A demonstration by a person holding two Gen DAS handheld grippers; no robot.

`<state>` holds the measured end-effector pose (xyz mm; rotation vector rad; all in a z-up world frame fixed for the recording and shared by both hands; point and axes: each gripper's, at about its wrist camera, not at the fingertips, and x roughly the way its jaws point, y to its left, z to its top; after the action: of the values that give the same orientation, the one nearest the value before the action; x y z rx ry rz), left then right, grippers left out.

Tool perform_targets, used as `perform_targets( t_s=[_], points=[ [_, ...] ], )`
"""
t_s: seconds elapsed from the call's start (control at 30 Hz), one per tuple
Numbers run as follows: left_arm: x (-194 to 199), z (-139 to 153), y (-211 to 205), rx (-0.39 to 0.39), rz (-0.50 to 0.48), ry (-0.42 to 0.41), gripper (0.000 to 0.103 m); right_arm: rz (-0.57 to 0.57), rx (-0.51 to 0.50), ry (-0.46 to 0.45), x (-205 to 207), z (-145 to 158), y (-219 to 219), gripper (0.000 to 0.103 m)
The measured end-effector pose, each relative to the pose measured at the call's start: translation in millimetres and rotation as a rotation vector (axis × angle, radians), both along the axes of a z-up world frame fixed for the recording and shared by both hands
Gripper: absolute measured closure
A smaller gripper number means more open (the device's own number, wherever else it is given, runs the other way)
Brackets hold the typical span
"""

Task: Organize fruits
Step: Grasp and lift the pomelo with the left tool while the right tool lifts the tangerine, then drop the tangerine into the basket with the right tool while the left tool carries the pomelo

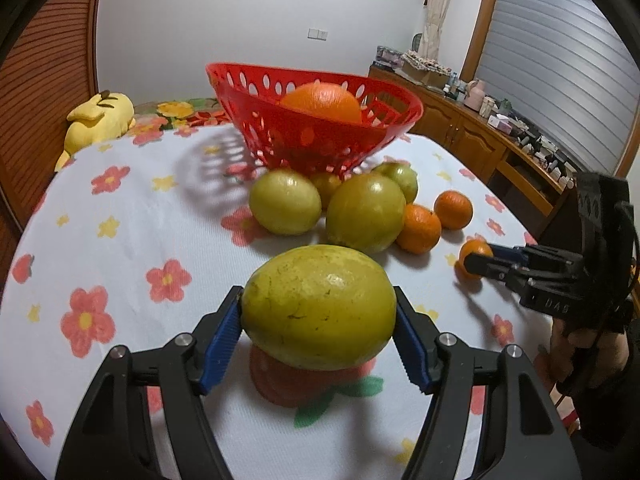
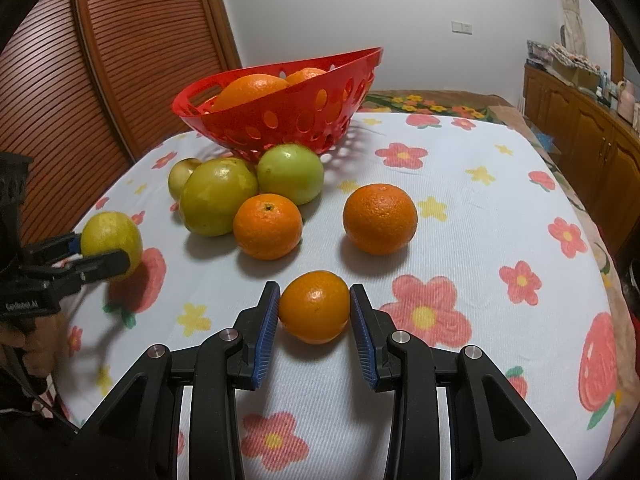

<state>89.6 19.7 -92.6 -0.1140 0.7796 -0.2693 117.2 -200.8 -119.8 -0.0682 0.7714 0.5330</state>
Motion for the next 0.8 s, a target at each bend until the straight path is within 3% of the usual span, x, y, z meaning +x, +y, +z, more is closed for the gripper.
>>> perform_targets(
  t_s=[0.3, 0.8],
  points=[
    [11, 27, 1, 0.016, 0.004, -0.058, 0.034, 0.012, -0.002, -0.022, 3, 10, 1, 0.068],
    [27, 66, 10, 0.022, 0.024, -0.147, 0.034, 0.052, 0.007, -0.149, 15, 71, 14, 0.068]
  ],
)
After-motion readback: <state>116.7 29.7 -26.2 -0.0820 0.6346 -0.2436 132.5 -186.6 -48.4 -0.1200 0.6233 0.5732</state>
